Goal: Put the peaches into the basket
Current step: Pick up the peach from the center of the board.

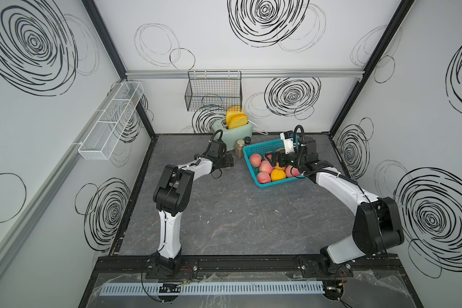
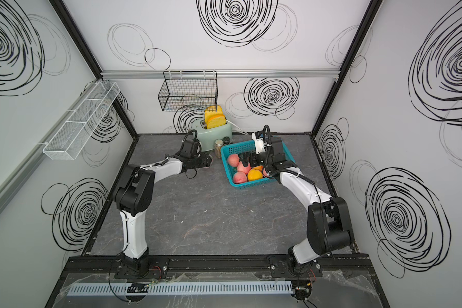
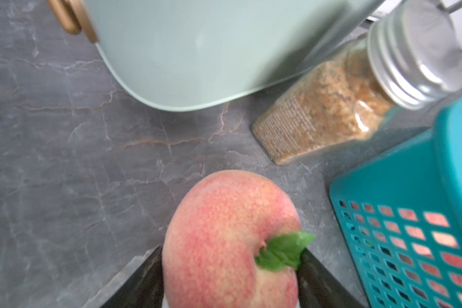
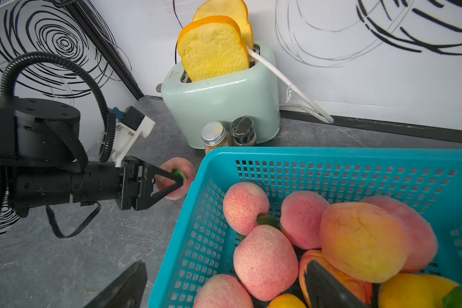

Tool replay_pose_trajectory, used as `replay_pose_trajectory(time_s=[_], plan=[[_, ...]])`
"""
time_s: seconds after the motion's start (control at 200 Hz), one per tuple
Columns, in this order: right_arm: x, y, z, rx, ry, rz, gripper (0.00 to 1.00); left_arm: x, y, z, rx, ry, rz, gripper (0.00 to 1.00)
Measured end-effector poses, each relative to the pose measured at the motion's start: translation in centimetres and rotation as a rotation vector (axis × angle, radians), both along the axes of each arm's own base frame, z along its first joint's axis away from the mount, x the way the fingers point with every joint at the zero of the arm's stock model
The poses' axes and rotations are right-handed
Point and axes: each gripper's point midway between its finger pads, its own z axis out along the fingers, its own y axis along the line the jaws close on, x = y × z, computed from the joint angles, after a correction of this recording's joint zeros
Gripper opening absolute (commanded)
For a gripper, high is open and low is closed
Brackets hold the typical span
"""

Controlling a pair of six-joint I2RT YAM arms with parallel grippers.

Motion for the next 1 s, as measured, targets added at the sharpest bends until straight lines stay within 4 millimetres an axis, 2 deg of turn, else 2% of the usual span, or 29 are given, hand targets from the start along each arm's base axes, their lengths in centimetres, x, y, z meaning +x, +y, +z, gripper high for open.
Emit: replay_pose_trajectory(time_s=[0.28, 0.42, 0.595, 0.805, 0.9, 1.0], plan=[[-0.7, 0.6, 0.9, 0.031, -0.007, 0.038, 0.97, -3.5, -0.5, 6.7, -0.115, -0.051, -0.039, 0.74], [-1.8, 1.7, 0.9, 0.053, -0.001, 0.098, 0.97, -5.6, -1.4, 9.2, -0.174, -0.061, -0.088, 0.74], [-4.4, 4.1, 1.1, 0.068, -0.007, 0.216, 0.97, -8.0, -3.8, 10.9, -0.265, -0.036, -0.185, 0.74], [-8.2, 7.8, 1.4, 0.018, -0.068, 0.339, 0.97, -10.5, -6.4, 11.4, -0.413, 0.047, -0.281, 0.74], [-9.8, 8.7, 1.9, 0.006, -0.102, 0.373, 0.97, -11.1, -7.0, 11.8, -0.462, 0.076, -0.308, 0.74], [-9.8, 8.7, 2.4, -0.001, -0.130, 0.363, 0.97, -11.7, -7.6, 12.6, -0.512, 0.087, -0.338, 0.74]])
